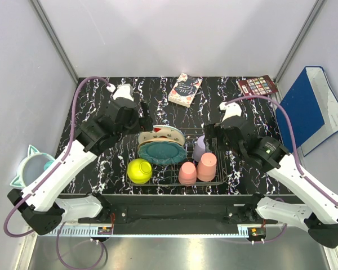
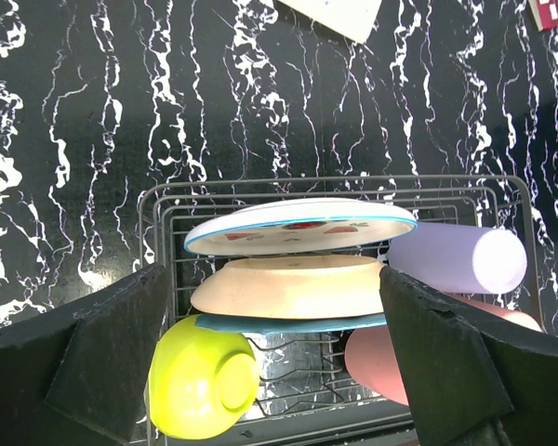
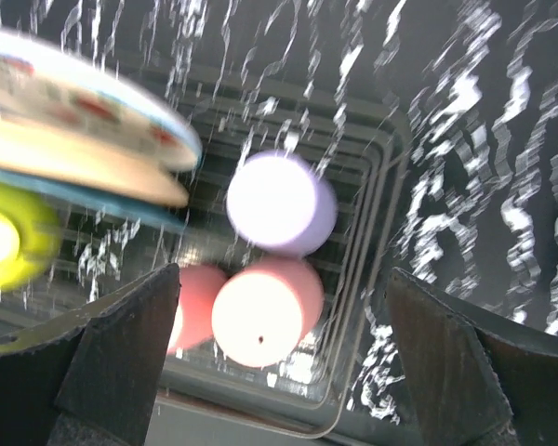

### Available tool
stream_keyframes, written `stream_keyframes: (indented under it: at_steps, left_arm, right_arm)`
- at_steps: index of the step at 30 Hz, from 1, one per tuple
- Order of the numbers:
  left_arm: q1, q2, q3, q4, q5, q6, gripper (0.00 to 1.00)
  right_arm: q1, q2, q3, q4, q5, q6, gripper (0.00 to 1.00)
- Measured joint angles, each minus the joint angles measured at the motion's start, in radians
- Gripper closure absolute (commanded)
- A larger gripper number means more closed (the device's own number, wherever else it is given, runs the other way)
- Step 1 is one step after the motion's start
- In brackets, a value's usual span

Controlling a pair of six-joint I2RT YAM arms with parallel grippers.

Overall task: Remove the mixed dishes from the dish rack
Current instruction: Pick up the cup from the dish rack.

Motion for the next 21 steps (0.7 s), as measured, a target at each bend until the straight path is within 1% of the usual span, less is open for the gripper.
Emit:
stream_keyframes:
  at_steps: [7,14,21]
  left_arm:
    - [0.000,-0.006,-0.003,0.002,-0.011,-0.010,0.01]
    - [0.000,0.018,-0.011,0.002,-0.007,-0.026,0.01]
    - [0.000,0.027,-0.035,0.002,-0.002,-0.043,0.01]
  right_arm:
    - [0.000,-0.029,-0.137,-0.019,-0.124,0.046,0.01]
    - [0.005,-0.083,-0.175,-0.031,-0.178,0.079,0.00]
    - [0.007,-0.035,-0.216,-0.021,-0.203,0.089,0.01]
